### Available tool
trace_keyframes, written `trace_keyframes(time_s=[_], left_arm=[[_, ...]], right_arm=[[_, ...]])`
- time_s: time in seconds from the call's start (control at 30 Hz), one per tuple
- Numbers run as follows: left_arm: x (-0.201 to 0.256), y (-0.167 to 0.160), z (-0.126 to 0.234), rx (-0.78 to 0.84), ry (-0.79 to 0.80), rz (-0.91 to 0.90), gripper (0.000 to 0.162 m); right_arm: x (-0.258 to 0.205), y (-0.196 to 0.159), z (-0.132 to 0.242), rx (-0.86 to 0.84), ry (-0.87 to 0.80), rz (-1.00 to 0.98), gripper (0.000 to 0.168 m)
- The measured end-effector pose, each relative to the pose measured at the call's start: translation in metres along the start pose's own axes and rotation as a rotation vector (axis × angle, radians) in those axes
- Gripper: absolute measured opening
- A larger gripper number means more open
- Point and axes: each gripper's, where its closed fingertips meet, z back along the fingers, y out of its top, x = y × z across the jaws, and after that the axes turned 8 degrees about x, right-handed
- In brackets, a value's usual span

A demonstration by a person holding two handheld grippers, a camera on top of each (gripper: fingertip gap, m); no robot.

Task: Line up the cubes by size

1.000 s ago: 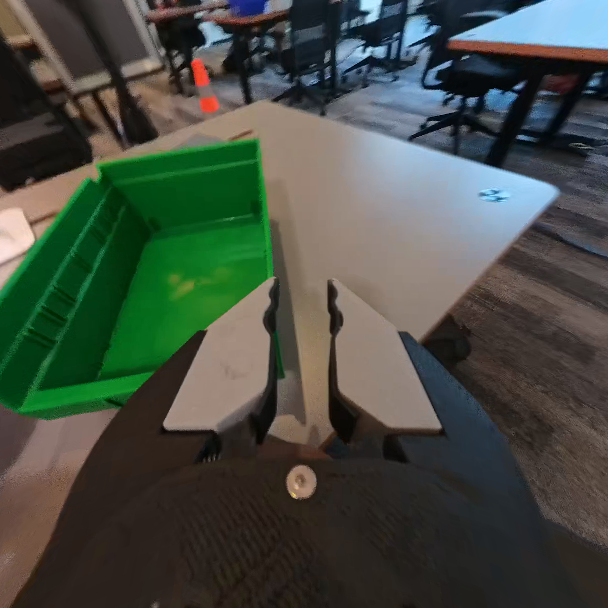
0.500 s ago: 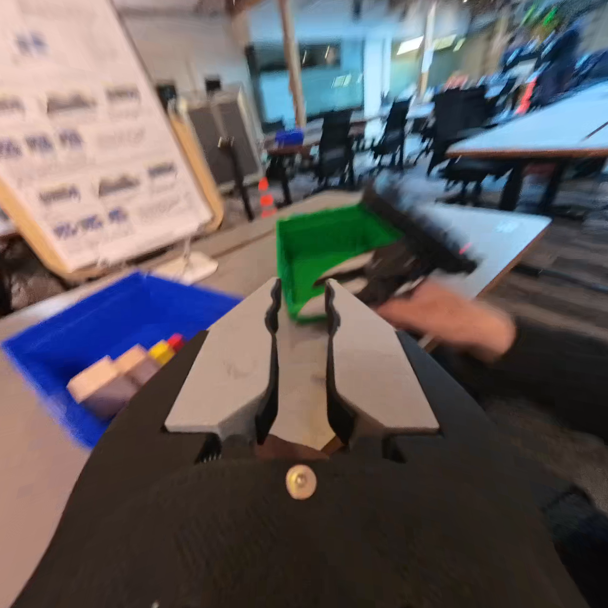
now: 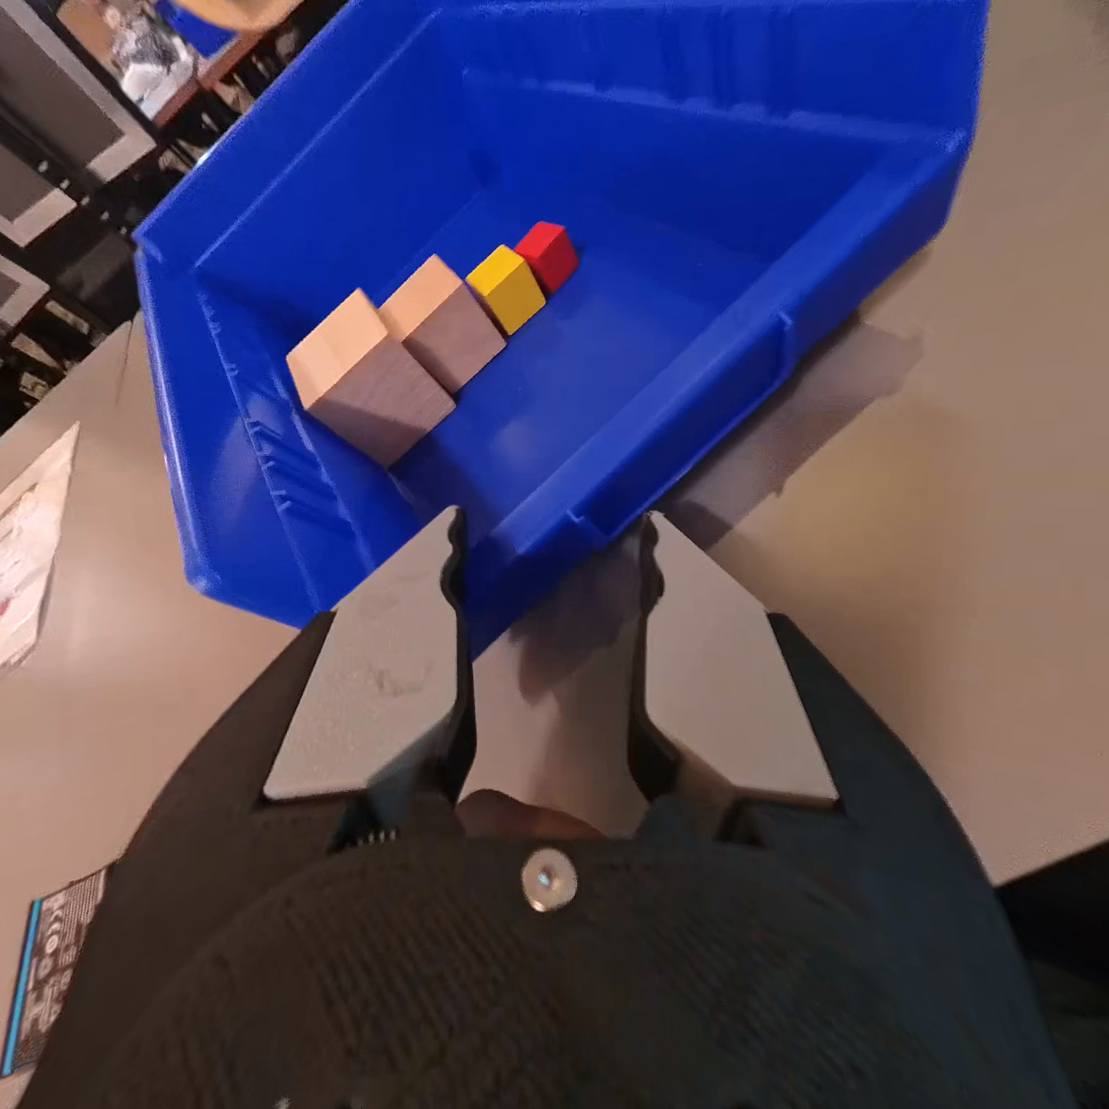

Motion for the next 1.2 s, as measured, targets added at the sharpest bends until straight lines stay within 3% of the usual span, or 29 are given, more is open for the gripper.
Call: trace_keyframes(time_s=[0.13,0.33,0.53,0.73,0.87,0.9,0.93,0.97,1.0,1.1,1.2], left_arm=[[-0.026,-0.014,0.003,-0.007,0.023,0.037,0.063],[-0.027,-0.014,0.017,0.020,0.013,0.099,0.065],[0.008,0.039,0.026,0.193,-0.078,0.220,0.057],[0.055,0.075,-0.004,0.198,-0.116,0.175,0.059],[0.059,0.081,-0.031,0.160,-0.013,0.147,0.055],[0.061,0.083,-0.036,0.168,-0.011,0.143,0.049],[0.066,0.085,-0.039,0.173,-0.033,0.154,0.031],[0.067,0.085,-0.041,0.169,-0.030,0.176,0.016],[0.062,0.086,-0.042,0.176,0.009,0.175,0.014],[0.042,0.080,-0.039,0.184,0.111,0.173,0.008],[0.021,0.071,-0.033,0.197,0.137,0.280,0.004]], right_arm=[[0.045,-0.020,0.011,-0.045,-0.022,-0.017,0.093],[0.098,-0.046,0.040,-0.077,-0.142,-0.064,0.075],[0.052,-0.010,0.049,0.103,-0.015,-0.124,0.079],[0.004,0.044,0.031,0.265,-0.011,-0.106,0.080],[0.000,0.057,0.004,0.258,-0.074,-0.156,0.080],[0.003,0.056,-0.002,0.244,-0.107,-0.165,0.073],[0.008,0.055,-0.006,0.231,-0.140,-0.172,0.059],[0.013,0.055,-0.007,0.230,-0.170,-0.172,0.034],[0.021,0.053,-0.006,0.232,-0.218,-0.165,0.014],[0.026,0.050,-0.002,0.253,-0.212,-0.173,0.010],[0.040,0.043,0.003,0.250,-0.261,-0.185,0.007]])
